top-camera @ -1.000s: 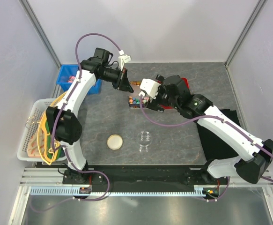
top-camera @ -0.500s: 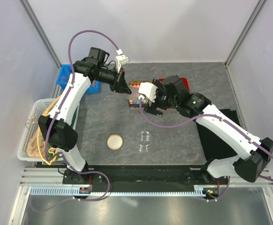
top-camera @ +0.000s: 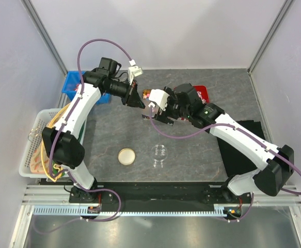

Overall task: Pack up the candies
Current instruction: Adjust the spatula.

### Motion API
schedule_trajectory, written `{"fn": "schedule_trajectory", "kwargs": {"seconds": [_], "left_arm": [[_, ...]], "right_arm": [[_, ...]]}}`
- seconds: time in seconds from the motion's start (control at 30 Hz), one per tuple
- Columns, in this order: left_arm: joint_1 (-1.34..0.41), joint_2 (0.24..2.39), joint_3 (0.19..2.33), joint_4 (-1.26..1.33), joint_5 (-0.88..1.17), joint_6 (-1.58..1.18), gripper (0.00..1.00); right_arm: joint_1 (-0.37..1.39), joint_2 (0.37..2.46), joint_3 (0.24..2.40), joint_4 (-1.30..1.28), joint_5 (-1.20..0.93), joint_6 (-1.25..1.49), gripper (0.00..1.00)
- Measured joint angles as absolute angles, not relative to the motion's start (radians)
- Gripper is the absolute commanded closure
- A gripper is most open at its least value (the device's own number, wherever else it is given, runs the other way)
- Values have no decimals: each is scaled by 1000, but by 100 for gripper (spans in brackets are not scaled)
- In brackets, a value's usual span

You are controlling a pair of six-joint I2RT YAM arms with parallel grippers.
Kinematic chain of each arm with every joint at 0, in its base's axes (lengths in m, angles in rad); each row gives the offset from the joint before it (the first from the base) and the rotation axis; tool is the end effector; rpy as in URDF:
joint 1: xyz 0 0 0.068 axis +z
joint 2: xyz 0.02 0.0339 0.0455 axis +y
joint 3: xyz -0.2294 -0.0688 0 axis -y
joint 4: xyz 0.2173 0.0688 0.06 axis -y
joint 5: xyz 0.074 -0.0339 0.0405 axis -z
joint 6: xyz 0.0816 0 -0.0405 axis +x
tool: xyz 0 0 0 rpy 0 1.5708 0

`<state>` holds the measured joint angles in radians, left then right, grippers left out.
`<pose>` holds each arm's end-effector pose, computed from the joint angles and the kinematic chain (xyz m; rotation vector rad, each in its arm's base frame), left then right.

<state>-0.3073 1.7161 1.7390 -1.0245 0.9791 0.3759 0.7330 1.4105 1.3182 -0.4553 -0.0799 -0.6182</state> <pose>0.2974 -0.1654 0.3048 1.1038 2.0388 -1.1968 0.2468 0.2309 0.2988 -1.3627 1.6243 0.1529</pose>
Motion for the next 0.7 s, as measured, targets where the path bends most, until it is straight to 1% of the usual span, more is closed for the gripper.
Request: {"fn": "schedule_trajectory", "kwargs": {"seconds": [0.07, 0.13, 0.2, 0.47, 0.7], "left_arm": [[-307, 1708, 1730, -1017, 984, 376, 98], [-307, 1701, 1726, -1013, 992, 377, 98], [-308, 1691, 1717, -1004, 1000, 380, 98], [-321, 1663, 1688, -983, 1009, 406, 98], [-331, 1663, 1662, -969, 1006, 426, 98]], "right_arm": [[733, 1409, 1311, -447, -91, -611, 16], [733, 1409, 1308, -440, -105, -601, 25], [733, 1409, 1303, -433, -125, -595, 28], [735, 1409, 1298, -437, -189, -575, 32], [736, 1403, 1298, -466, -209, -572, 31]]}}
